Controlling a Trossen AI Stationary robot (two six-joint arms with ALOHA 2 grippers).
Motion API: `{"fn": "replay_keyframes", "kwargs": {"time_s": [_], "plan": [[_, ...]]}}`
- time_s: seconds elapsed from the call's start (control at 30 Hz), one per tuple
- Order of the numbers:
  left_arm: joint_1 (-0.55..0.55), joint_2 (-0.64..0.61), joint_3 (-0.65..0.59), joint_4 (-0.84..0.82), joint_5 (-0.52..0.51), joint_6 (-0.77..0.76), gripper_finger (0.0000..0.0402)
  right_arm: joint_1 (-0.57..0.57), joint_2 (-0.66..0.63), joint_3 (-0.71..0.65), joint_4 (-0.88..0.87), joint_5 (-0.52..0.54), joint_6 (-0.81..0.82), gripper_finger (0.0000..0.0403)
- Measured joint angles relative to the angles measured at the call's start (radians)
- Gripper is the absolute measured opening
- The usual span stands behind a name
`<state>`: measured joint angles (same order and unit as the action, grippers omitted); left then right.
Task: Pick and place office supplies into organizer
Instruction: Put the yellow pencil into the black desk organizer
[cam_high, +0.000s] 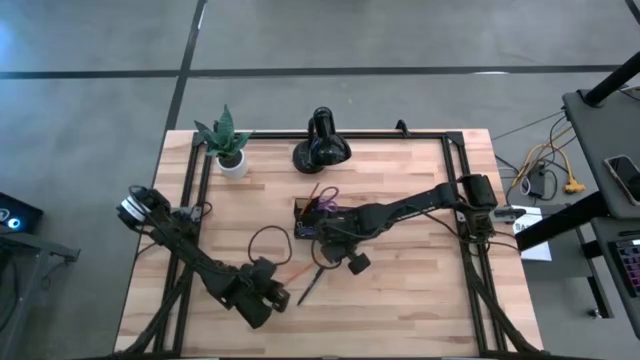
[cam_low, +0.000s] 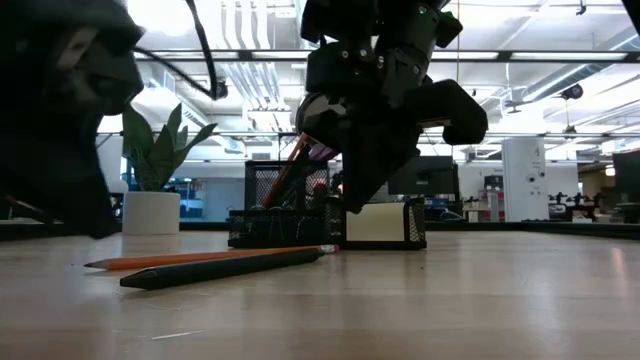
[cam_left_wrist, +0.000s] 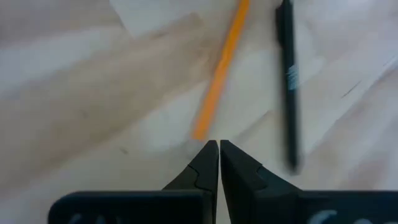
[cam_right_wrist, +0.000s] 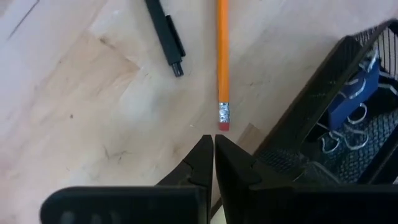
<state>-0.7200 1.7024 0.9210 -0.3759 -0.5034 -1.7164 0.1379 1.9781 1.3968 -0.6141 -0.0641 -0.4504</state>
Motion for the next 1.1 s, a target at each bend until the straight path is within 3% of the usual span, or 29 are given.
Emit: {"fn": "replay_keyframes", "kwargs": {"time_s": [0.17, 0.3, 0.47, 1.1], "plan": [[0.0, -0.003, 0.027, 0.001, 0.051, -0.258, 0.0, 0.0, 0.0, 0.0, 0.003, 0.0, 0.079, 0.0009], [0.0, -0.003, 0.026, -0.05, 0.05, -0.42, 0.0, 0.0, 0.001, 0.0, 0.008, -0.01, 0.05, 0.0009], [0.034, -0.003, 0.023, -0.085, 0.067, -0.426, 0.0, 0.004, 0.001, 0.0, 0.033, -0.041, -0.032, 0.0009], [0.033, 0.033, 0.009, -0.017, 0.092, -0.426, 0.0, -0.002, 0.003, 0.0, 0.056, -0.038, -0.076, 0.0009]]}}
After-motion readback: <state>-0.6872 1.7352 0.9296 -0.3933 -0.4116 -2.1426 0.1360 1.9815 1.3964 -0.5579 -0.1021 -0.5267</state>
